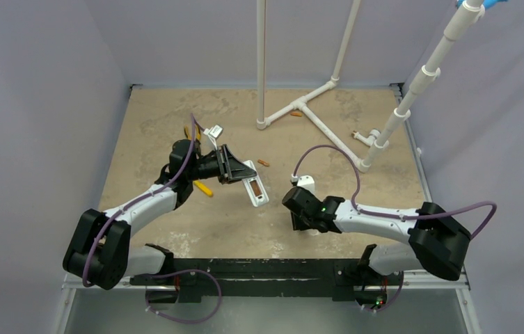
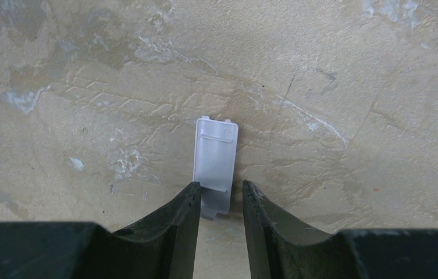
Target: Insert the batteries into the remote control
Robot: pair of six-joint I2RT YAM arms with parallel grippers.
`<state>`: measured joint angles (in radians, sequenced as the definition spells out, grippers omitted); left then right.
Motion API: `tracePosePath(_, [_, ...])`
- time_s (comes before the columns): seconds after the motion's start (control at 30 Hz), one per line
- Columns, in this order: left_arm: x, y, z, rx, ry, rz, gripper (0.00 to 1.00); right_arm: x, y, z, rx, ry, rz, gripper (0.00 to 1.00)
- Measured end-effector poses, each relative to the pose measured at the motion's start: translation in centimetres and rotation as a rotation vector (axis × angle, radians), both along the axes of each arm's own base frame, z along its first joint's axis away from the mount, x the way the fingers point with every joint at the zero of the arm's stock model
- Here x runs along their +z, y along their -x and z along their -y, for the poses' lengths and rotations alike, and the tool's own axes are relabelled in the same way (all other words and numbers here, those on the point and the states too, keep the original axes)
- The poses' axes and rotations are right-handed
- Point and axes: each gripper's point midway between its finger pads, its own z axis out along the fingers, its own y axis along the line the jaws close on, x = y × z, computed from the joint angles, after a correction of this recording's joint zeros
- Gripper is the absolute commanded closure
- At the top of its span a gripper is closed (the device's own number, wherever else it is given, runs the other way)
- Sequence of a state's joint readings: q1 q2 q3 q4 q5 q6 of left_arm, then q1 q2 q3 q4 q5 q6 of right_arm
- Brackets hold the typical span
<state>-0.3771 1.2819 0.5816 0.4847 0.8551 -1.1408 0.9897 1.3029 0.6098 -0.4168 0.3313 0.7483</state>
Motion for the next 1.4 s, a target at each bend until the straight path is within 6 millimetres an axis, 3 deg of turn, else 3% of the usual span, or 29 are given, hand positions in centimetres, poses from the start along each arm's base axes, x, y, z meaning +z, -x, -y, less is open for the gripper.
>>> tracePosePath(0.43, [0.0, 0.0, 0.0, 0.003, 0.000, 0.000, 1.00, -0.5, -0.3, -1.2, 0.013, 0.083, 0.000, 0.65])
tracePosePath(0.63, [0.0, -0.1, 0.0, 0.003, 0.000, 0.001, 1.00, -0.8, -0.6, -2.6, 0.041, 0.131, 0.037, 0.74])
tracePosePath(0.83, [0.0, -0.1, 0.0, 0.003, 0.000, 0.001, 1.00, -0.9, -0.7, -2.8, 0.044, 0.140, 0.051, 0.82])
tracePosePath(1.07, [0.1, -0.1, 0.0, 0.003, 0.002, 0.006, 1.00, -0.7, -0.8, -2.7, 0.040, 0.137, 0.060, 0.99])
tracePosePath(1.27, [0.1, -0.1, 0.0, 0.003, 0.002, 0.006, 1.00, 0.4, -1.0, -2.8, 0.027, 0.102, 0.086, 1.00])
tracePosePath(1.4, [0.1, -0.1, 0.0, 0.003, 0.002, 0.006, 1.00, 0.4, -0.3, -1.2, 0.044, 0.164, 0.064, 1.00])
